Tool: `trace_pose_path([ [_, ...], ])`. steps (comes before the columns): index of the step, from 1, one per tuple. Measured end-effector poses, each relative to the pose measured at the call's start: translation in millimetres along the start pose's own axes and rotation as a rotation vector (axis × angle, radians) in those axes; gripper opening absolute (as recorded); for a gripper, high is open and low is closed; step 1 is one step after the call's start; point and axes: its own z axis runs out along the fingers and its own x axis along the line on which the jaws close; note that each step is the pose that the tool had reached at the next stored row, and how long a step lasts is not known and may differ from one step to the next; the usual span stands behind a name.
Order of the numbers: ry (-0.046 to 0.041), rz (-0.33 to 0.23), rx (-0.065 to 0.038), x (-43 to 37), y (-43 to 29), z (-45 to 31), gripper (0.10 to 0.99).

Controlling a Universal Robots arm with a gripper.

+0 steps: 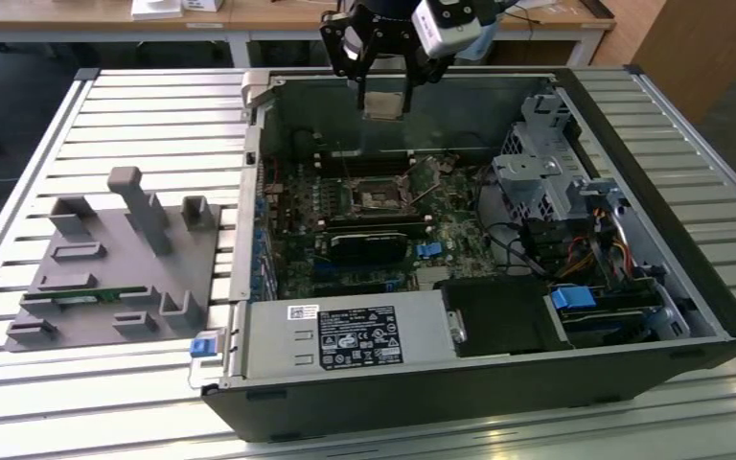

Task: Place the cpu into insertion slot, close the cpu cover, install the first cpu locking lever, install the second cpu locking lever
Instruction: 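Place the cpu into insertion slot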

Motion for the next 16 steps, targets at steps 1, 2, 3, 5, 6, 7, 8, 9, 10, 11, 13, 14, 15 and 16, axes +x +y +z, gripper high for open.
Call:
trace_pose_path([
  [1, 0.0, 0.001, 0.0, 0.0, 0.0, 0.0, 0.541],
  [2, -0.0001, 0.001, 0.0, 0.0, 0.0, 0.0, 0.541],
  [3, -0.0002, 0.002, 0.0, 0.0, 0.0, 0.0, 0.541],
  [5, -0.0003, 0.004, 0.0, 0.0, 0.0, 0.0, 0.541],
  [6, -0.0004, 0.005, 0.0, 0.0, 0.0, 0.0, 0.541],
  [7, -0.0005, 0.005, 0.0, 0.0, 0.0, 0.0, 0.541],
  [8, -0.0005, 0.006, 0.0, 0.0, 0.0, 0.0, 0.541],
  [9, -0.0006, 0.007, 0.0, 0.0, 0.0, 0.0, 0.541],
  [10, -0.0007, 0.008, 0.0, 0.0, 0.0, 0.0, 0.541],
  [11, -0.0007, 0.008, 0.0, 0.0, 0.0, 0.0, 0.541],
  [13, -0.0008, 0.01, 0.0, 0.0, 0.0, 0.0, 0.541],
  [14, -0.0009, 0.01, 0.0, 0.0, 0.0, 0.0, 0.541],
  [15, -0.001, 0.011, 0.0, 0.0, 0.0, 0.0, 0.541],
  [16, -0.0011, 0.012, 0.0, 0.0, 0.0, 0.0, 0.541],
])
